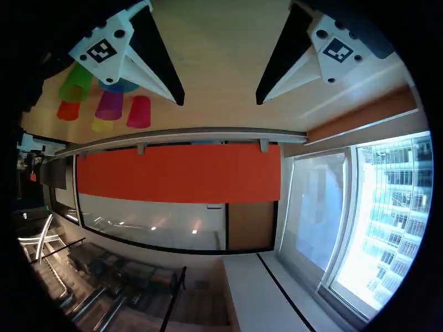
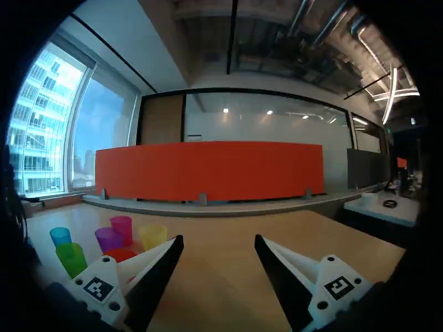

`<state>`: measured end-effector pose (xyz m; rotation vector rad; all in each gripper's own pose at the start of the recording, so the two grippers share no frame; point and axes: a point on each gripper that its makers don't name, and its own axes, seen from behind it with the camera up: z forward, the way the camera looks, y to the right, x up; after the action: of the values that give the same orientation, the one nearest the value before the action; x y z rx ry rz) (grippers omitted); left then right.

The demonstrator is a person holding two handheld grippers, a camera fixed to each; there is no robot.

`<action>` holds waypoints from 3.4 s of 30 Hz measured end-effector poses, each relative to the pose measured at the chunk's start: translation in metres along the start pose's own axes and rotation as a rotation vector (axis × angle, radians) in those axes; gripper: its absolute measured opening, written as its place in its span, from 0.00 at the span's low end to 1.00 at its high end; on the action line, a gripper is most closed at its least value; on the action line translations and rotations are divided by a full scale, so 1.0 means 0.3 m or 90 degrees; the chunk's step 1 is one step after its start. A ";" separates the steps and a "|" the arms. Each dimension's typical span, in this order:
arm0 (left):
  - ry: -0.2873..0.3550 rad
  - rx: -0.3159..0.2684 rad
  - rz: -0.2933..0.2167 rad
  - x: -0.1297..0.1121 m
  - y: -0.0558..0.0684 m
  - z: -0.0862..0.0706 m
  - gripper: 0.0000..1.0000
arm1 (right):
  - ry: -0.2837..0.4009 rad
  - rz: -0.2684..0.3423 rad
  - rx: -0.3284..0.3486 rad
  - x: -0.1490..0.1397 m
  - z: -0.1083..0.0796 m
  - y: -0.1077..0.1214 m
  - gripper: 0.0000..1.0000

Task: Pour water

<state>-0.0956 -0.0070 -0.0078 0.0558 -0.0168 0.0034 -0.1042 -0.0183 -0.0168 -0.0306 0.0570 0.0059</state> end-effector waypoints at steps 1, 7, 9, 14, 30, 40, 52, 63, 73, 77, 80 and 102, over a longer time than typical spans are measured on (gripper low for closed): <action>0.000 0.000 0.000 0.000 0.000 0.000 0.96 | 0.000 0.000 0.000 -0.001 0.000 0.001 0.99; 0.000 0.000 0.000 -0.001 0.001 0.000 0.96 | -0.002 -0.001 -0.002 -0.004 0.000 0.002 0.99; 0.000 0.000 0.000 -0.001 0.001 -0.001 0.96 | -0.003 -0.003 -0.003 -0.006 0.001 0.002 0.99; 0.000 0.000 0.000 -0.001 0.001 -0.002 0.96 | -0.006 -0.007 -0.005 -0.017 0.006 0.003 0.99; 0.000 0.000 0.000 0.000 0.002 -0.002 0.96 | -0.012 -0.008 -0.008 -0.036 0.010 0.010 0.99; 0.000 0.000 0.000 -0.001 0.000 -0.001 0.96 | -0.012 -0.007 -0.009 -0.037 0.006 0.012 0.99; 0.000 0.000 0.000 0.000 0.001 -0.002 0.96 | -0.013 -0.006 -0.009 -0.038 0.006 0.013 0.99; 0.000 0.000 0.000 0.000 0.001 0.000 0.96 | -0.013 -0.007 -0.009 -0.038 0.008 0.013 0.99; 0.000 0.000 0.000 0.000 0.000 -0.003 0.96 | -0.013 -0.006 -0.009 -0.039 0.007 0.012 0.99; 0.000 0.000 0.000 -0.002 0.000 -0.005 0.96 | -0.013 -0.007 -0.009 -0.037 0.007 0.012 0.99; 0.000 0.000 0.000 -0.001 0.000 -0.003 0.96 | -0.013 -0.007 -0.009 -0.038 0.007 0.012 0.99; 0.000 0.000 0.000 0.001 -0.002 -0.004 0.96 | -0.013 -0.007 -0.009 -0.040 0.006 0.013 0.99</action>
<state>-0.0953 -0.0075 -0.0092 0.0562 -0.0166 0.0030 -0.1160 -0.0144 -0.0144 -0.0450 0.0363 -0.0036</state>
